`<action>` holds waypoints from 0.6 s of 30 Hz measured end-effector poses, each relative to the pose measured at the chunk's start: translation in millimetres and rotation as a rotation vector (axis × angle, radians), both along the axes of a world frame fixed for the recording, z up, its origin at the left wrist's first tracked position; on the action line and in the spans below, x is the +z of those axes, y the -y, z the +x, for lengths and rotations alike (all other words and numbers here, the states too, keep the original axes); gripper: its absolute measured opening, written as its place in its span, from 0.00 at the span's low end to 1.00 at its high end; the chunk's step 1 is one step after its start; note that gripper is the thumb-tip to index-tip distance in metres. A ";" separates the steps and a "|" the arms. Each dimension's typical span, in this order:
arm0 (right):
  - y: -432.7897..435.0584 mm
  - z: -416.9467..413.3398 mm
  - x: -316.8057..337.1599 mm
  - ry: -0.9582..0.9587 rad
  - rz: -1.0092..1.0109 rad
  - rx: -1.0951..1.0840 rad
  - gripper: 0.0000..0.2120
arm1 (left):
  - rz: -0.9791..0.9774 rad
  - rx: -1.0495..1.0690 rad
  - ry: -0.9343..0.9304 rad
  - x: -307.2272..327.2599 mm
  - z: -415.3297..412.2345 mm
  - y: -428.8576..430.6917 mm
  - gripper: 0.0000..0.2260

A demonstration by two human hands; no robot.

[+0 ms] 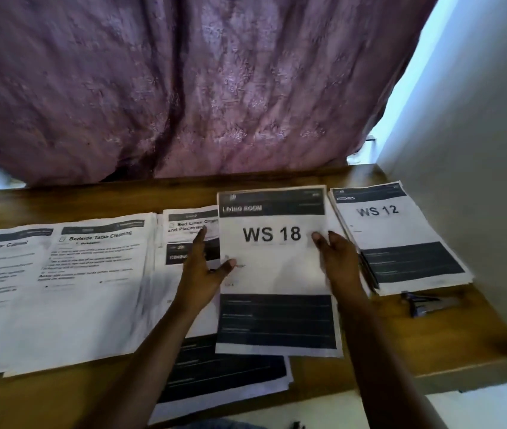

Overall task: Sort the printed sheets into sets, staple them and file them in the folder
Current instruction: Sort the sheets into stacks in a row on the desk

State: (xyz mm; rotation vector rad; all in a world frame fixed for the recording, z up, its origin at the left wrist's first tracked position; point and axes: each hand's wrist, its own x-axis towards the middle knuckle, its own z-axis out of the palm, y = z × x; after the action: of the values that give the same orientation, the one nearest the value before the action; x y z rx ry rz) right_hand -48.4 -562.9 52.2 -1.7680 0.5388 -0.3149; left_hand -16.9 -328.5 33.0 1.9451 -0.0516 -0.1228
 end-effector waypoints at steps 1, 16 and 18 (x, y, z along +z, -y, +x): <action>19.9 3.8 5.8 -0.002 0.039 -0.028 0.11 | -0.115 -0.044 -0.070 3.0 3.1 17.1 0.37; 240.8 66.6 -6.2 -0.177 -0.645 -0.102 0.30 | -0.141 -0.063 -0.208 -25.6 68.9 263.4 0.32; 243.4 63.0 -28.2 -0.267 -0.782 0.032 0.30 | 0.001 -0.091 -0.128 -29.5 67.4 274.0 0.34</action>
State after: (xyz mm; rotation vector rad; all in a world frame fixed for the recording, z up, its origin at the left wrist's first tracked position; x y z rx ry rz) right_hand 14.6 -806.3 24.0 -2.5984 0.6230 -0.2872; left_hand 50.5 -602.5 3.5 1.9323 -0.0552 -0.3069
